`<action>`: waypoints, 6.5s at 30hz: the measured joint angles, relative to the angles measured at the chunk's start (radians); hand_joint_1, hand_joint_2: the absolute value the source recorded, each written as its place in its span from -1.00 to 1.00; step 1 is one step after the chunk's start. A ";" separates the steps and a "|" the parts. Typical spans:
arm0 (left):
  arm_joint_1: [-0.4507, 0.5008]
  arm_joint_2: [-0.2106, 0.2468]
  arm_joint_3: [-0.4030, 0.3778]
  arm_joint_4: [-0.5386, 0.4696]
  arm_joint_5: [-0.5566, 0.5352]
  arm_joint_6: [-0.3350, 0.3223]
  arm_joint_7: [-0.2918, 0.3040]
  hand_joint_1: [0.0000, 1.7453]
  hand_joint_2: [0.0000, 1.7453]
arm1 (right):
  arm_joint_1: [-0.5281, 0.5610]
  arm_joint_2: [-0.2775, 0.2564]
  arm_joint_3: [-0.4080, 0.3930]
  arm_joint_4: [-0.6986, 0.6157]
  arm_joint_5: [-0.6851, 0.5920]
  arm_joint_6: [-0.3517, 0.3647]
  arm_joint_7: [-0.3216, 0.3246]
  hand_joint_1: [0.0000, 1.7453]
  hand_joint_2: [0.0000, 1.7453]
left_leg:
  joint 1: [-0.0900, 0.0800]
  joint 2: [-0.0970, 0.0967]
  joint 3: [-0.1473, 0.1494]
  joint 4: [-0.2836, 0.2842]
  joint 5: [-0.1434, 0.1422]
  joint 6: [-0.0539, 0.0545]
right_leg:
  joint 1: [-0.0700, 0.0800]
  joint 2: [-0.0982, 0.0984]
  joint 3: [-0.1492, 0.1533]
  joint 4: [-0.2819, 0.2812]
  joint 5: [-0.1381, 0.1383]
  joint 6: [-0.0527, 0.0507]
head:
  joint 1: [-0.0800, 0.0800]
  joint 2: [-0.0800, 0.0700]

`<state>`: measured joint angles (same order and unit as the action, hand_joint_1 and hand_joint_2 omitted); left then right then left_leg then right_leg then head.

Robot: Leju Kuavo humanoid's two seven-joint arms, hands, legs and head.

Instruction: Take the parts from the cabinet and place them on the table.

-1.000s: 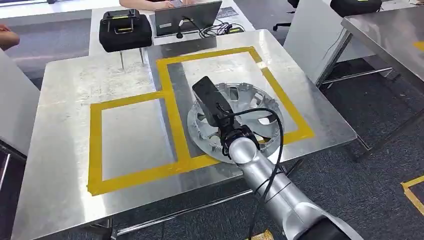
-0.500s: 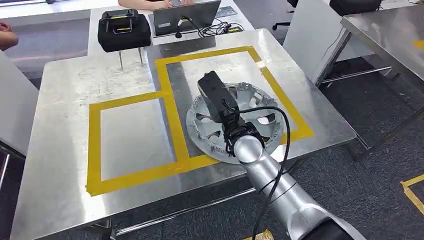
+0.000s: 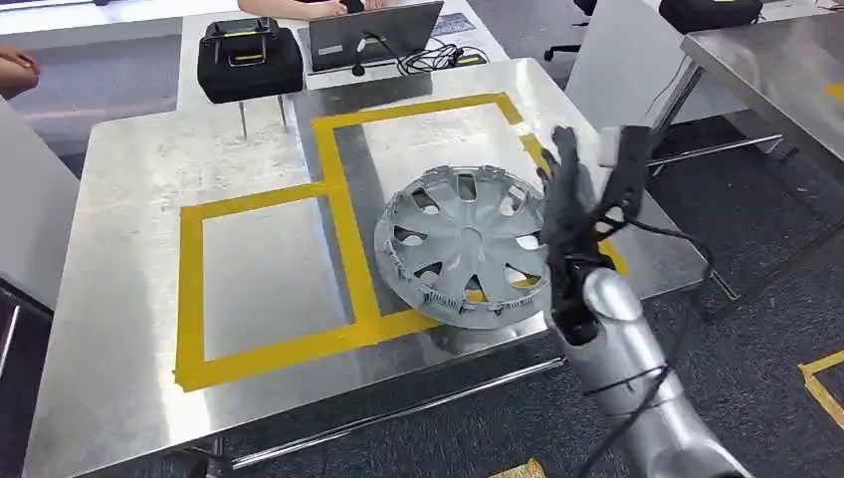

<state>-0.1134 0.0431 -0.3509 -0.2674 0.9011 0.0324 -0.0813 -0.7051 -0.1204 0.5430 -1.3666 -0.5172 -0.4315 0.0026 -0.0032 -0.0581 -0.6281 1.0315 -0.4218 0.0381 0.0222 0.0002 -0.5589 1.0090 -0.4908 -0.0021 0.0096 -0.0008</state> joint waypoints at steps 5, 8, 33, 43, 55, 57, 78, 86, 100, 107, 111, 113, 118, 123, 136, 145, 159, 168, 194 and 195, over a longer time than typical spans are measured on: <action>0.037 0.016 0.026 0.010 0.010 -0.014 -0.022 -1.00 -1.00 | 0.248 -0.202 -0.285 -0.092 -0.106 0.093 -0.062 -1.00 -1.00 | -0.004 0.006 -0.001 0.001 -0.005 0.004 | -0.004 0.004 0.017 -0.001 0.003 0.007 | 0.018 0.000; 0.039 0.021 0.046 0.012 0.018 -0.026 -0.024 -1.00 -1.00 | 0.401 -0.265 -0.457 -0.106 -0.129 0.144 -0.099 -1.00 -1.00 | -0.005 0.005 0.001 0.001 -0.007 0.006 | -0.006 0.002 0.006 -0.003 -0.001 0.014 | 0.016 0.000; 0.041 0.035 0.122 0.002 0.051 -0.007 0.037 -1.00 -1.00 | 0.636 -0.063 -0.696 1.006 0.273 0.224 0.160 -1.00 -1.00 | 0.011 0.047 -0.099 0.285 -0.191 -0.051 | -0.039 -0.011 -0.008 0.001 0.030 0.001 | -0.007 0.000; 0.036 0.039 0.122 -0.005 0.048 -0.005 0.042 -1.00 -1.00 | 0.619 -0.025 -0.606 1.101 0.299 0.243 0.202 -1.00 -1.00 | 0.009 0.060 0.097 -0.031 -0.071 0.000 | -0.038 -0.011 -0.037 0.019 0.037 0.048 | -0.031 0.000; 0.033 0.034 0.122 -0.010 0.048 -0.005 0.045 -1.00 -1.00 | 0.609 -0.028 -0.577 1.135 0.299 0.243 0.203 -1.00 -1.00 | -0.009 0.058 0.045 -0.023 -0.016 0.003 | -0.006 -0.008 0.047 -0.010 -0.019 -0.012 | 0.013 0.000; 0.032 0.034 0.122 -0.011 0.048 -0.005 0.046 -1.00 -1.00 | 0.609 -0.033 -0.571 1.138 0.299 0.243 0.202 -1.00 -1.00 | -0.008 0.059 0.045 -0.026 -0.007 -0.008 | -0.004 -0.008 0.046 -0.023 -0.005 -0.019 | 0.018 0.000; 0.032 0.036 0.112 -0.011 0.014 -0.009 0.074 -1.00 -1.00 | 0.613 0.040 -0.399 1.158 0.480 0.412 0.384 -1.00 -1.00 | 0.016 0.054 0.052 -0.004 -0.057 0.000 | -0.043 -0.011 -0.147 0.285 -0.125 0.054 | 0.028 0.000; 0.030 0.031 0.096 -0.011 0.011 -0.008 0.086 -1.00 -1.00 | 0.606 0.034 -0.363 1.158 0.454 0.419 0.401 -1.00 -1.00 | 0.005 0.060 0.010 -0.008 -0.004 -0.013 | 0.003 -0.008 0.040 -0.001 -0.029 -0.023 | 0.032 0.000; 0.030 0.033 0.087 -0.013 -0.002 0.008 0.086 -1.00 -1.00 | 0.608 0.046 -0.362 1.162 0.404 0.417 0.429 -1.00 -1.00 | 0.032 -0.003 0.117 -0.014 -0.103 -0.056 | -0.029 0.062 -0.037 0.012 0.055 0.022 | -0.004 0.000; 0.029 0.036 0.078 -0.021 -0.007 0.014 0.090 -1.00 -1.00 | 0.611 0.050 -0.362 1.165 0.400 0.425 0.424 -1.00 -1.00 | 0.027 0.069 0.100 -0.013 -0.088 -0.018 | -0.036 0.014 -0.145 0.202 -0.038 0.049 | 0.034 0.000; 0.030 0.038 0.068 -0.023 -0.012 0.018 0.097 -1.00 -1.00 | 0.615 0.055 -0.362 1.165 0.396 0.432 0.420 -1.00 -1.00 | 0.019 0.119 0.095 -0.012 -0.086 -0.014 | -0.036 0.007 -0.154 0.263 -0.033 0.045 | 0.044 0.000; 0.027 0.038 0.065 -0.029 -0.013 0.020 0.101 -1.00 -1.00 | 0.615 0.056 -0.362 1.165 0.391 0.432 0.419 -1.00 -1.00 | 0.015 0.142 0.099 -0.012 -0.087 -0.015 | -0.024 -0.032 -0.049 0.079 0.041 0.023 | 0.049 0.000; 0.021 0.037 0.056 -0.037 -0.028 0.026 0.119 -1.00 -1.00 | 0.610 0.057 -0.362 1.166 0.373 0.433 0.440 -1.00 -1.00 | 0.012 0.205 0.109 -0.022 -0.089 -0.035 | 0.002 -0.045 -0.032 0.006 0.026 -0.006 | 0.045 0.000; 0.017 0.041 0.042 -0.043 -0.043 0.032 0.129 -1.00 -1.00 | 0.609 0.065 -0.362 1.166 0.372 0.440 0.451 -1.00 -1.00 | 0.020 0.066 0.000 0.215 -0.216 -0.054 | -0.016 0.008 -0.007 -0.021 0.053 -0.027 | 0.021 0.000; -0.005 0.077 -0.042 -0.048 -0.233 0.197 0.193 -1.00 -1.00 | 0.615 0.088 -0.362 1.168 0.336 0.494 0.404 -1.00 -1.00 | 0.033 0.038 0.101 -0.019 -0.079 -0.016 | -0.025 0.044 -0.081 0.083 -0.003 0.026 | 0.016 0.000; -0.010 0.083 -0.098 -0.054 -0.252 0.224 0.198 -1.00 -1.00 | 0.611 0.092 -0.362 1.168 0.335 0.495 0.400 -1.00 -1.00 | 0.016 0.162 0.110 -0.019 -0.095 -0.027 | -0.017 -0.077 -0.032 0.018 0.021 0.008 | 0.043 0.000; -0.010 0.086 -0.144 -0.072 -0.308 0.323 0.217 -1.00 -1.00 | 0.614 0.099 -0.346 1.168 0.349 0.498 0.403 -1.00 -1.00 | 0.031 0.027 0.070 0.023 -0.061 -0.058 | -0.020 0.108 -0.003 -0.003 0.042 -0.014 | -0.005 0.000; -0.005 0.069 -0.143 -0.081 -0.316 0.327 0.172 -1.00 -1.00 | 0.614 0.097 -0.338 1.169 0.349 0.488 0.414 -1.00 -1.00 | 0.029 0.062 0.110 -0.030 -0.080 -0.013 | -0.028 0.019 -0.127 0.189 -0.066 0.039 | 0.023 0.000; -0.005 0.065 -0.142 -0.096 -0.375 0.330 0.212 -1.00 -1.00 | 0.618 0.091 -0.321 1.169 0.349 0.473 0.414 -1.00 -1.00 | 0.026 -0.005 0.104 -0.019 -0.086 -0.043 | -0.034 0.158 -0.028 0.003 0.032 0.017 | -0.009 0.000; -0.005 0.065 -0.142 -0.101 -0.377 0.324 0.214 -1.00 -1.00 | 0.620 0.090 -0.321 1.170 0.349 0.473 0.414 -1.00 -1.00 | 0.031 0.008 0.107 -0.028 -0.080 -0.033 | -0.033 0.169 -0.039 0.003 0.033 0.024 | -0.010 0.000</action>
<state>-0.1181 0.1083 -0.4925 -0.3685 0.5238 0.3563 0.1331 -0.0855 -0.0305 0.2220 -0.1965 -0.1686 0.0416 0.4166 0.0279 -0.0501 -0.5214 1.0030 -0.5016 0.0051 -0.0111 0.1689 -0.5976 1.0120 -0.4574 0.0217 -0.0004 -0.0008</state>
